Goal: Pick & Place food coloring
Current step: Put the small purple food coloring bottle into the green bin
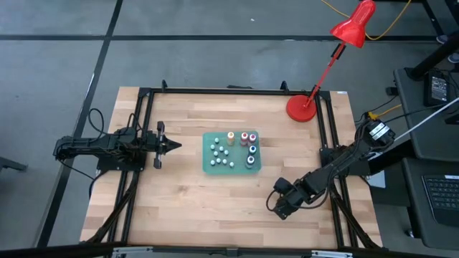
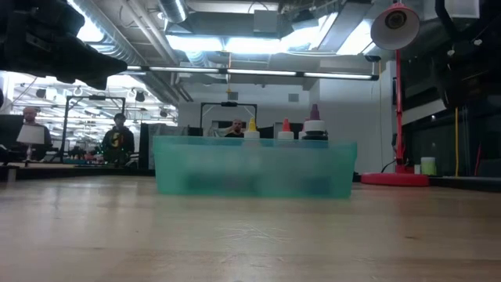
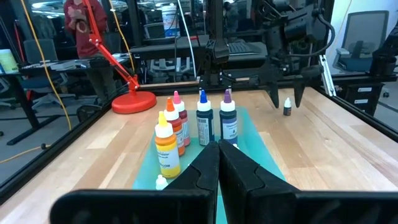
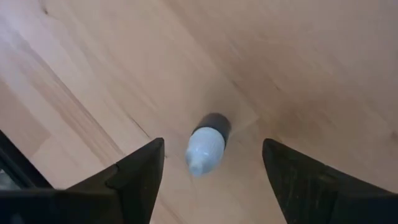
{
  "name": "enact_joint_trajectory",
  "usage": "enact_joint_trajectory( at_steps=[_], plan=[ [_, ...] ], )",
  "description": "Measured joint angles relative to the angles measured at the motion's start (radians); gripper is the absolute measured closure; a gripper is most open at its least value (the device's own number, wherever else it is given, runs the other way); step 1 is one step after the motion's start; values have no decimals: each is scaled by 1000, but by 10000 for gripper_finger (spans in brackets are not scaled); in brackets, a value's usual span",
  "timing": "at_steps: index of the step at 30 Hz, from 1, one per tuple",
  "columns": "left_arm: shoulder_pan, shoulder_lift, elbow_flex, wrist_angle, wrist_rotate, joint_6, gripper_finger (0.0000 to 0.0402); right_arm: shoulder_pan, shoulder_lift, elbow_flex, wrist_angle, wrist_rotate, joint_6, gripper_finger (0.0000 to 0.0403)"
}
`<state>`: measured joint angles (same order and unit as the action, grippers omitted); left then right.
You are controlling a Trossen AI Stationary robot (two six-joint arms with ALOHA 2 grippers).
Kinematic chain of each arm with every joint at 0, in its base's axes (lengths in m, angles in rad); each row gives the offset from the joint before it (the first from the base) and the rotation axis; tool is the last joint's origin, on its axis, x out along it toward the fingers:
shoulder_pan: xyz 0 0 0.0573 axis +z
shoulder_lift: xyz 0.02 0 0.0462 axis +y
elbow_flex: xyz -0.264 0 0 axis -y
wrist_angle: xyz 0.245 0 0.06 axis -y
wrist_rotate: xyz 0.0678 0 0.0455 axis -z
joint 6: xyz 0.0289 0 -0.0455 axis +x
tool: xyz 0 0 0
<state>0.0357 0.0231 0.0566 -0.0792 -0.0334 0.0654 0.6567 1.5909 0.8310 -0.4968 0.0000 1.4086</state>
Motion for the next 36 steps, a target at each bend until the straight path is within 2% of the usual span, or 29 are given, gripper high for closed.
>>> enact_joint_trajectory(
  at_steps=[4, 8, 21, 25, 31, 36],
  plan=[
    [0, 0, 0, 0, 0, 0, 398, 0, 0, 0, 0, 3, 1, 135],
    [0, 0, 0, 0, 0, 0, 398, 0, 0, 0, -1, 5, 1, 158],
    [0, 0, 0, 0, 0, 0, 398, 0, 0, 0, -1, 6, 1, 300],
    [0, 0, 0, 0, 0, 0, 398, 0, 0, 1, 1, 6, 1, 331],
    [0, 0, 0, 0, 0, 0, 398, -1, 0, 10, 8, -1, -1, 325],
    [0, 0, 0, 0, 0, 0, 398, -28, 0, 88, -31, -40, -74, 321]
  ],
)
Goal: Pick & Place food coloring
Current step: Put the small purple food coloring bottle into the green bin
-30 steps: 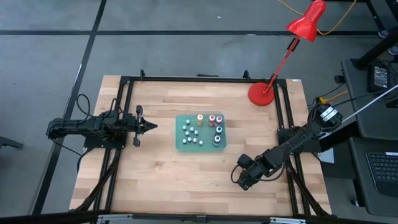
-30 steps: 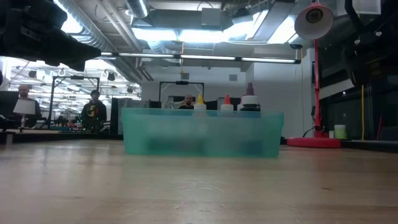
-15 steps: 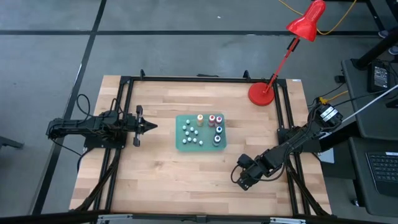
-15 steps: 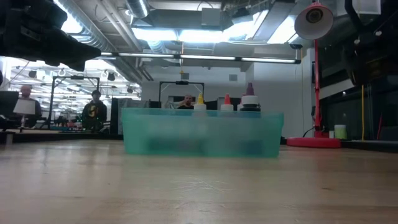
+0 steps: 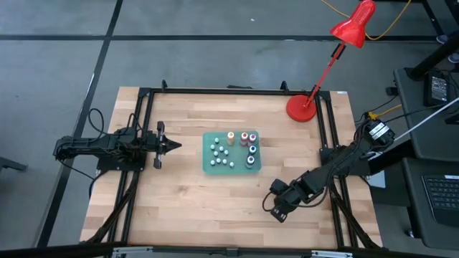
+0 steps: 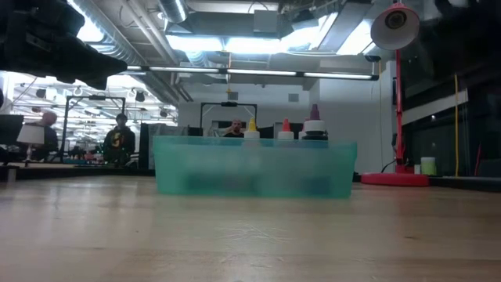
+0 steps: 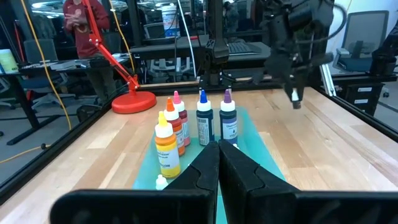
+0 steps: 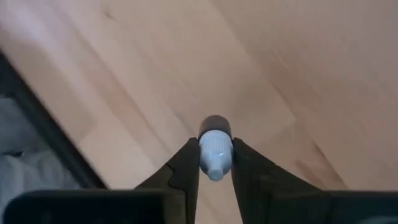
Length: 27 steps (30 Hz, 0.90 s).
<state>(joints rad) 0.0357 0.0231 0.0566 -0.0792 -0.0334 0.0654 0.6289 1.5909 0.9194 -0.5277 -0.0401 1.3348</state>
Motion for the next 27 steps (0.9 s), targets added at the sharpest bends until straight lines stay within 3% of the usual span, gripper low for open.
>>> enact_joint_trajectory(
  at_steps=[12, 20, 27],
  plan=[
    [0, 0, 0, 0, 0, 0, 398, -225, 0, 426, -460, 30, -441, 325],
    [0, 0, 0, 0, 0, 0, 398, -452, 35, 635, -474, 67, -722, 331],
    [0, 0, 0, 0, 0, 0, 398, -551, 238, 831, -511, 38, -966, 330]
  ],
)
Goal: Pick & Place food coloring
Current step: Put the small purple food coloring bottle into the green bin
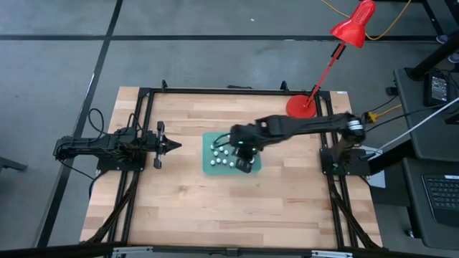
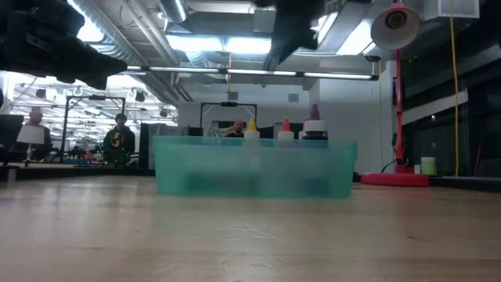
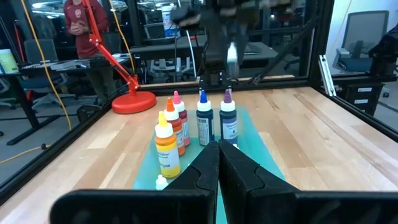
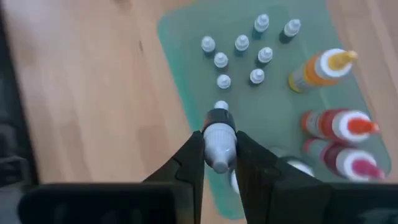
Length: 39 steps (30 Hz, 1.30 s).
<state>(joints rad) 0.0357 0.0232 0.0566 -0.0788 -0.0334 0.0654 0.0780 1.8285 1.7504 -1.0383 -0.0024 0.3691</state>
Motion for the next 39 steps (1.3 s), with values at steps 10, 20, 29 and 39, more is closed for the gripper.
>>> enact_joint_trajectory(
  at_steps=[10, 20, 29, 39],
  plan=[
    [0, 0, 0, 0, 0, 0, 398, -49, 187, 60, -41, -70, -174, 323],
    [0, 0, 0, 0, 0, 0, 398, -80, 255, 59, -20, -25, -223, 321],
    [0, 0, 0, 0, 0, 0, 398, -83, 338, 59, -11, -18, -274, 321],
    [0, 0, 0, 0, 0, 0, 398, -109, 356, 47, 56, 19, -273, 324]
  ],
)
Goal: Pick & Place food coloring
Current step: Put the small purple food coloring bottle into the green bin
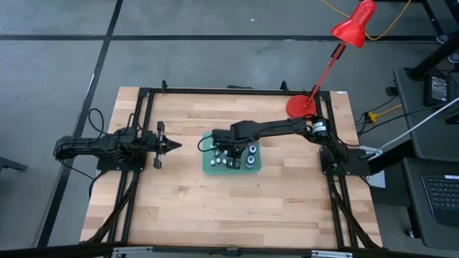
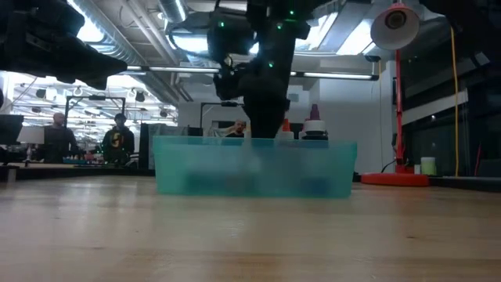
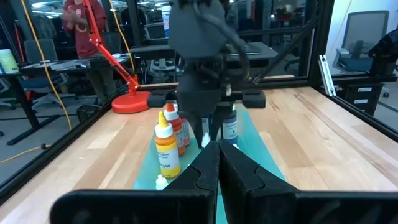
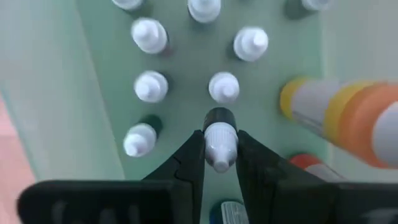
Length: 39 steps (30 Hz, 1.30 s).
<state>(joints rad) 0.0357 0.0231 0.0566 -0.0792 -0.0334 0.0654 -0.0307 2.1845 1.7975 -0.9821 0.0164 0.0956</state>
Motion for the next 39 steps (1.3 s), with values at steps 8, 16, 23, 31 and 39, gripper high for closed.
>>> enact_joint_trajectory(
  at_steps=[8, 16, 23, 31, 39],
  plan=[
    [0, 0, 0, 0, 0, 0, 398, 2, -7, -111, 48, -9, 52, 321],
    [0, 0, 0, 0, 0, 0, 398, 8, -1, -76, 73, -41, 54, 326],
    [0, 0, 0, 0, 0, 0, 398, 8, 2, -55, 67, -49, 59, 324],
    [0, 0, 0, 0, 0, 0, 398, 10, 2, -55, 74, -49, 56, 319],
    [0, 0, 0, 0, 0, 0, 397, 10, 2, -55, 74, -48, 54, 317]
  ],
)
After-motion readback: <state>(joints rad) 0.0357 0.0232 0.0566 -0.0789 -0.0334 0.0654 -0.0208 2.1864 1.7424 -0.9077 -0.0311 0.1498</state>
